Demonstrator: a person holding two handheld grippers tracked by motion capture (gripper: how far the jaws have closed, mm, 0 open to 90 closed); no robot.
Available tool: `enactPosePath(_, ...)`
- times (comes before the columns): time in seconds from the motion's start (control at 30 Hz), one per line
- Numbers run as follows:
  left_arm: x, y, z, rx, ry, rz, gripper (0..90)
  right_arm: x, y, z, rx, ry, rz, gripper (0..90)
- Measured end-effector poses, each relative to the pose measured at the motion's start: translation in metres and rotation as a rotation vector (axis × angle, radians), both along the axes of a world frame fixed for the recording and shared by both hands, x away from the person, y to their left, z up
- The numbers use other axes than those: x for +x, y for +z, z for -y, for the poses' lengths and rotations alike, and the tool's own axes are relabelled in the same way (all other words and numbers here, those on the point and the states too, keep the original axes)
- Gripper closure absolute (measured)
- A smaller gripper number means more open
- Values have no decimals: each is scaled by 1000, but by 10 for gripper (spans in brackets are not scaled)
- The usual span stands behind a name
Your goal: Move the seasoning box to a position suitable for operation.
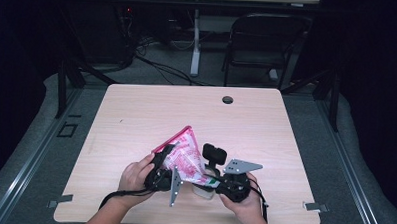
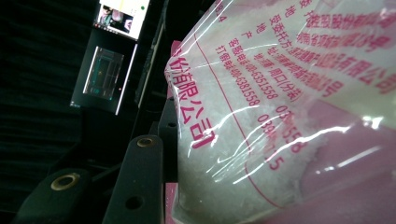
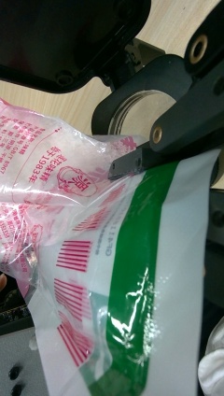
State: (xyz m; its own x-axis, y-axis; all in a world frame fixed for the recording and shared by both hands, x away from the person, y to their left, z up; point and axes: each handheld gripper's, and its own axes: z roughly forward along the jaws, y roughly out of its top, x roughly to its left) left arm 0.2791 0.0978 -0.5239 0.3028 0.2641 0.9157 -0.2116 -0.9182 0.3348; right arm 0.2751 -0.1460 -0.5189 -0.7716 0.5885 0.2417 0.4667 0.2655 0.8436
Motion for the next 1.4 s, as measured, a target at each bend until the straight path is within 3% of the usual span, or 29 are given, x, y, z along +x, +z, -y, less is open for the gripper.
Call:
enactPosePath(1.03, -2, 3, 2, 19, -2, 31, 653, -1, -2, -1, 4, -6, -1, 897)
enactPosePath(1.4, -2, 5, 4, 48, 5, 43, 653, 0, -3, -1, -6, -8, -1, 897)
